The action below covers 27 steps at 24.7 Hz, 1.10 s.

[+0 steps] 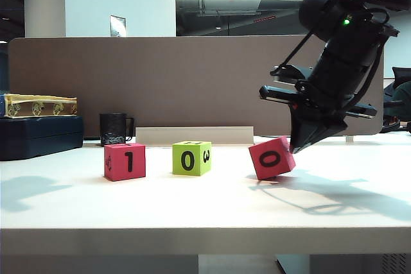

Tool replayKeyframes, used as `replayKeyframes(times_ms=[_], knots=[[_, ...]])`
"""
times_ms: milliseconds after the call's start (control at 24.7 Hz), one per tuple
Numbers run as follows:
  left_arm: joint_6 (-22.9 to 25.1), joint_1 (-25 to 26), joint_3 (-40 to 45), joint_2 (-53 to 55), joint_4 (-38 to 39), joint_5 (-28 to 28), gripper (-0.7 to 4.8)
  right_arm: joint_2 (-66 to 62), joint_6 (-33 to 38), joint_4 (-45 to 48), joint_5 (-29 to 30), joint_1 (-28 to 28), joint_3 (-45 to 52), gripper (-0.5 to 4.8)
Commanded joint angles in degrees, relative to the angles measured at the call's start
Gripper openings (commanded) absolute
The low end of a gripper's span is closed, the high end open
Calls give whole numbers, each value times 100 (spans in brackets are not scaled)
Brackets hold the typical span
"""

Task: Select the appropriate blocks from the scattered letter blocks on the table and arrange them in a row to spell out "THU".

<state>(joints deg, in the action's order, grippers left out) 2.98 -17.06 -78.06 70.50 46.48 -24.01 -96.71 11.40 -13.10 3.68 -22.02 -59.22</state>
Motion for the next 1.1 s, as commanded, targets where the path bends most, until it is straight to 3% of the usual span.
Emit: replayKeyframes(times_ms=[41,527,608,649,730,933,1014,1095], knots=[[2,4,-24,-20,-26,-24,-6,11,66,116,55,-15,-31,-6],[4,4,-24,-20,-26,-24,-6,2,105,-450,9,-15,-28,-4],[4,4,-24,-20,-31,-24,-6,4,107,-577,9,-15,-28,33],[4,4,-24,-17,-42,-24,-6,4,107,-640,9,-15,-31,111],[4,4,-24,-17,-72,-24,-6,4,111,-669,11,-15,-31,191],[4,4,-24,-20,-33,-26,-6,4,234,-570,11,-15,-31,187],[4,4,-24,-20,-7,-26,-6,4,256,-503,13,-15,-28,150],[4,4,-24,-20,-2,-26,-6,2,256,-439,13,-15,-28,81]])
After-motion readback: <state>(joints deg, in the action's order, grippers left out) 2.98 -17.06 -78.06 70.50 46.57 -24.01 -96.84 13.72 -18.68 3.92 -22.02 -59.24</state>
